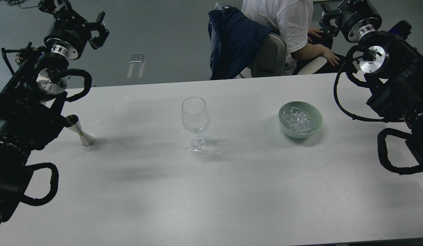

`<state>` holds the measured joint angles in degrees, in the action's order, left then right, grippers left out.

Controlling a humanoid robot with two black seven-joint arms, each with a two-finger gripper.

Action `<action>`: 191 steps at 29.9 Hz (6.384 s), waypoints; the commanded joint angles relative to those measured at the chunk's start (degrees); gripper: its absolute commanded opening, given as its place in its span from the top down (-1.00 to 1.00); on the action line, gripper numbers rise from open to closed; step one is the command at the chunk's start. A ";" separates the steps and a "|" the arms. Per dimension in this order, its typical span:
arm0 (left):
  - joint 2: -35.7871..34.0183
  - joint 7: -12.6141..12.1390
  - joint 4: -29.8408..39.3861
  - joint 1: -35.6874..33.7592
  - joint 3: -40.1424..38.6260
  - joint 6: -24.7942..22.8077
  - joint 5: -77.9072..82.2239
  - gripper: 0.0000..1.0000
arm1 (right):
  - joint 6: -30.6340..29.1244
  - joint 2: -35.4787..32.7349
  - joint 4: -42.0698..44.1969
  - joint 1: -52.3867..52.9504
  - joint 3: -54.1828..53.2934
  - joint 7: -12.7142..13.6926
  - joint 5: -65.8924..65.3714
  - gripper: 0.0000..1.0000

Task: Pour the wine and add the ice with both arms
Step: 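Lower the left gripper toward the metal jigger on the table, then close the left gripper around the metal jigger, then lift the jigger with the left gripper and carry it above the wine glass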

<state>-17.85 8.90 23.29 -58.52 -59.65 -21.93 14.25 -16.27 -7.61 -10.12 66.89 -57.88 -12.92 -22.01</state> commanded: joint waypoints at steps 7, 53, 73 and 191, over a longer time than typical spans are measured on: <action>-0.78 0.06 1.93 0.78 -0.21 -0.48 -0.28 -0.96 | -0.17 0.05 -0.08 -0.01 -0.04 0.00 0.04 -1.00; 2.82 -13.47 63.02 68.63 -32.81 21.84 -17.77 -0.87 | 1.42 -0.39 0.01 -1.06 0.31 0.00 -0.22 -1.00; 5.90 -14.44 39.82 55.98 -33.34 14.64 -18.74 -0.24 | 3.88 -1.18 0.01 -0.71 0.40 0.35 -0.40 -1.00; 9.76 -18.22 63.46 49.91 -12.87 22.11 -21.03 0.70 | 4.67 -5.66 -0.08 -4.05 4.88 0.09 -0.14 -1.00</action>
<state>-8.70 -9.49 86.63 -8.64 -74.77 0.16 -8.81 -11.61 -13.30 -10.20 62.85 -52.91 -12.93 -22.14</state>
